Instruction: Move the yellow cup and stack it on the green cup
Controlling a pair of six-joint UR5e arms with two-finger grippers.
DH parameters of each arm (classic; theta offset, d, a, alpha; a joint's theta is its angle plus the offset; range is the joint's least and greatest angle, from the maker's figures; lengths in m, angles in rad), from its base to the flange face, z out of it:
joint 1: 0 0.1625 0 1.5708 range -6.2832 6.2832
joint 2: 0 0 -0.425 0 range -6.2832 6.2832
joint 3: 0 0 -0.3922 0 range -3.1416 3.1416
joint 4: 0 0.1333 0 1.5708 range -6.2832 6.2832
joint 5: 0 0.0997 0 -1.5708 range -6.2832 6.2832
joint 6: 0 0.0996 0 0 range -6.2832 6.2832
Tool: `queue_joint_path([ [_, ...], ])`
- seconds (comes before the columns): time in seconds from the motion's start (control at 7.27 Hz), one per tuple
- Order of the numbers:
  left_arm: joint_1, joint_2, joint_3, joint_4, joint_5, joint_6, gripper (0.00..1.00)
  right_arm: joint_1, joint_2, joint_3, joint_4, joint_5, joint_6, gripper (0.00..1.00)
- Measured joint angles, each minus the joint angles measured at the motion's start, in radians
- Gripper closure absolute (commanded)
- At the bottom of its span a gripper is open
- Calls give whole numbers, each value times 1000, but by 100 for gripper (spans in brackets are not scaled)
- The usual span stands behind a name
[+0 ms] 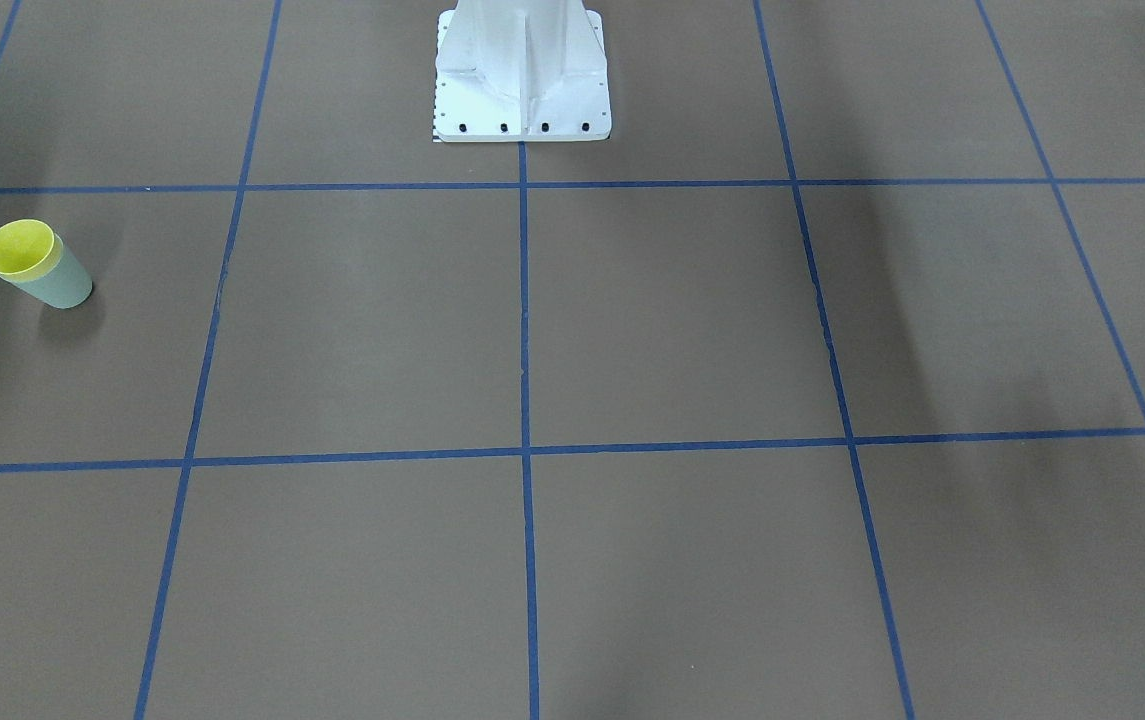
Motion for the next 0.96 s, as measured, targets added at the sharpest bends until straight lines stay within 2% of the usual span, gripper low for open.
queue_joint_path([
  [0.96,0,11,-4,2,-2,1,0,0,-1,-13,0,3,3,0],
])
